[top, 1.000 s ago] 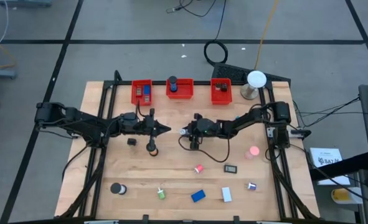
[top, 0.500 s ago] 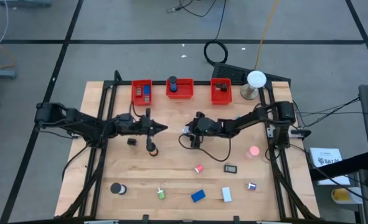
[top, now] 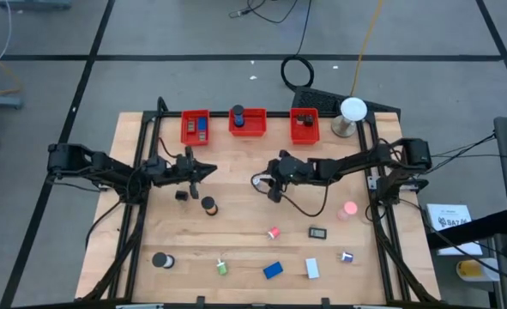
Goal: Pick & Place Office items
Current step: Put the blue charger adapter into the right orange basket
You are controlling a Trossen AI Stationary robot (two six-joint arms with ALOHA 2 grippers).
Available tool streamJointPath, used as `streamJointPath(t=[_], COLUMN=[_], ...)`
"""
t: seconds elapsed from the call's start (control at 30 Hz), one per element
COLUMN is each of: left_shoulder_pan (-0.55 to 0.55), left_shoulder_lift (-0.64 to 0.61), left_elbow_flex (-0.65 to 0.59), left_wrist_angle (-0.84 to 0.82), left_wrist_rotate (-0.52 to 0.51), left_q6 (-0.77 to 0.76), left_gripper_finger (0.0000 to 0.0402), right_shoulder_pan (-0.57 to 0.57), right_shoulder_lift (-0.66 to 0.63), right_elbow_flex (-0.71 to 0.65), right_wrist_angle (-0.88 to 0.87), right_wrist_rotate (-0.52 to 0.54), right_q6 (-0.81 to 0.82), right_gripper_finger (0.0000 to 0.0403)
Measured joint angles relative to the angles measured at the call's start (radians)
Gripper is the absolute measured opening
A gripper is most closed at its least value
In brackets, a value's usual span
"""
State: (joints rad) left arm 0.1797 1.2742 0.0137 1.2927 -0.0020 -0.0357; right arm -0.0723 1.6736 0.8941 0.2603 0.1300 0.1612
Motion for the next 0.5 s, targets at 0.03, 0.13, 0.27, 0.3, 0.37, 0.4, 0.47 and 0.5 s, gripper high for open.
streamJointPath(t=[0.03,0.13,0.27,0.3,0.37,0.4,0.47,0.5], left_shoulder_pan=[-0.001,-0.001,-0.001,-0.001,-0.001,-0.001,-0.001,-0.001], left_shoulder_lift=[-0.001,-0.001,-0.001,-0.001,-0.001,-0.001,-0.001,-0.001], left_elbow_flex=[0.000,0.001,0.001,0.001,0.001,0.001,0.001,0.001], left_wrist_angle=[0.001,-0.003,-0.002,-0.002,-0.002,-0.002,-0.002,-0.002], left_wrist_rotate=[0.000,0.000,0.000,0.000,0.000,0.000,0.000,0.001], left_q6=[0.000,0.000,0.000,0.000,0.000,0.000,0.001,0.001], left_gripper_finger=[0.0027,0.0025,0.0015,0.0011,0.0005,0.0003,0.0003,0.0006], right_shoulder_pan=[-0.001,-0.002,-0.003,-0.003,-0.003,-0.005,-0.015,-0.020], right_shoulder_lift=[-0.005,-0.012,0.009,0.014,0.017,0.023,0.054,0.065], right_elbow_flex=[0.001,0.031,0.125,0.152,0.205,0.239,0.321,0.357], right_wrist_angle=[-0.002,-0.061,-0.256,-0.315,-0.432,-0.466,-0.543,-0.606], right_wrist_rotate=[0.000,0.000,0.004,0.005,0.004,0.004,0.000,0.000], right_q6=[0.031,0.074,0.101,0.096,0.072,0.058,0.038,0.032], right_gripper_finger=[0.0072,0.0012,0.0010,0.0006,0.0002,0.0002,0.0001,0.0001])
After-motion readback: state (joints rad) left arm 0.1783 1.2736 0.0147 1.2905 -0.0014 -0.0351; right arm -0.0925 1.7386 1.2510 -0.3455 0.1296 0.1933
